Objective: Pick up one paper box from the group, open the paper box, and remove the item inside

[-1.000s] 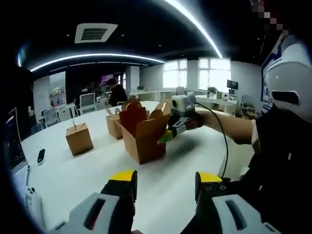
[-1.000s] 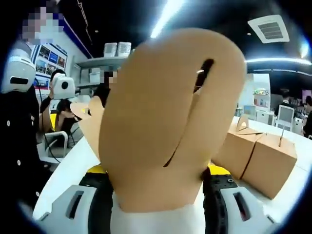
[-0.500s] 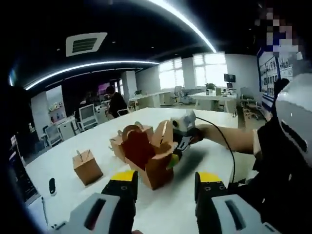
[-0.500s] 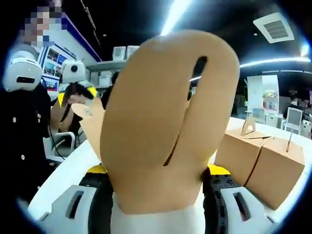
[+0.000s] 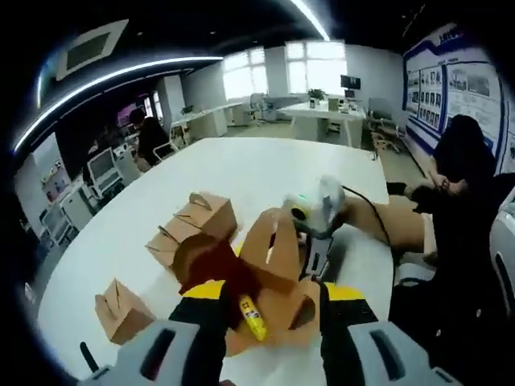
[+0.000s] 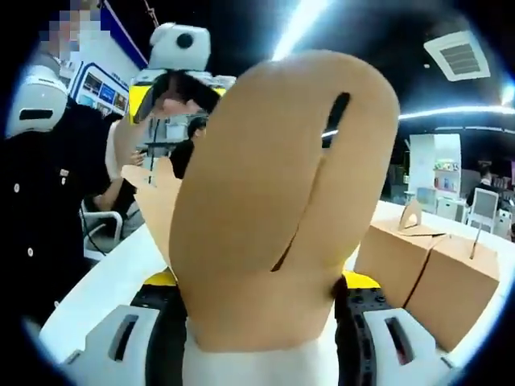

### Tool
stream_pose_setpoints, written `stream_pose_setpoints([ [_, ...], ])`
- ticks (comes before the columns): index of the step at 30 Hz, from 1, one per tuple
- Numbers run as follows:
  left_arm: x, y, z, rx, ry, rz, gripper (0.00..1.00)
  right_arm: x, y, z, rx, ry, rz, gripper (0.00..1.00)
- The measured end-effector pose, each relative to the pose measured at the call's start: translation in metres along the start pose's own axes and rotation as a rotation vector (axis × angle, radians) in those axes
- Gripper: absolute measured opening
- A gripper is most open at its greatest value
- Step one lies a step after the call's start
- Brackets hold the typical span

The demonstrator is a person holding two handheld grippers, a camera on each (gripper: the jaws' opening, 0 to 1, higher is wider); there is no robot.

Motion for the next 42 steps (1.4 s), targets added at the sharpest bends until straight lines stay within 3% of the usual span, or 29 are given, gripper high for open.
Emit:
stream_pose_setpoints([
  [3, 0.016, -0.012, 0.001, -0.052, -0.087, 0.012, 0.35, 0.000, -0.001, 0.001, -0.007, -0.009, 0.003, 0.74],
  [8, 0.040, -0.026, 0.000, -0.057, -0.138, -0.004, 0.33, 0.000, -0.002, 0.001, -0.020, -0.021, 0.008, 0.74],
  [16, 0.079, -0.025, 0.027, -0.041, -0.353, -0.019, 0.30, 0.000, -0.001, 0.003, -0.032, -0.033, 0.013, 0.74],
  [28, 0.119, -0.017, 0.036, -0.034, -0.454, 0.002, 0.27, -0.001, 0.002, 0.005, -0.056, -0.050, 0.024, 0.74],
  [30, 0.123, -0.008, 0.043, -0.040, -0.477, -0.002, 0.27, -0.001, 0.003, 0.005, -0.061, -0.052, 0.025, 0.74],
  [36, 0.127, -0.026, 0.045, -0.063, -0.498, -0.035, 0.23, -0.002, 0.005, 0.007, -0.070, -0.064, 0.029, 0.75],
  [42, 0.131, -0.030, 0.057, -0.079, -0.514, -0.050, 0.25, -0.002, 0.007, 0.007, -0.078, -0.066, 0.029, 0.75],
])
Point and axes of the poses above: the point that each gripper's makers call its tool centre point, and the gripper's own axes: x roughly forward along the fingers, y roughly to its right, z roughly out of its underside, the point moved 3 cm from there along -x, roughly backward along the fingers, and after that the axes turned 9 degrees about -y, right-handed, at the moved point
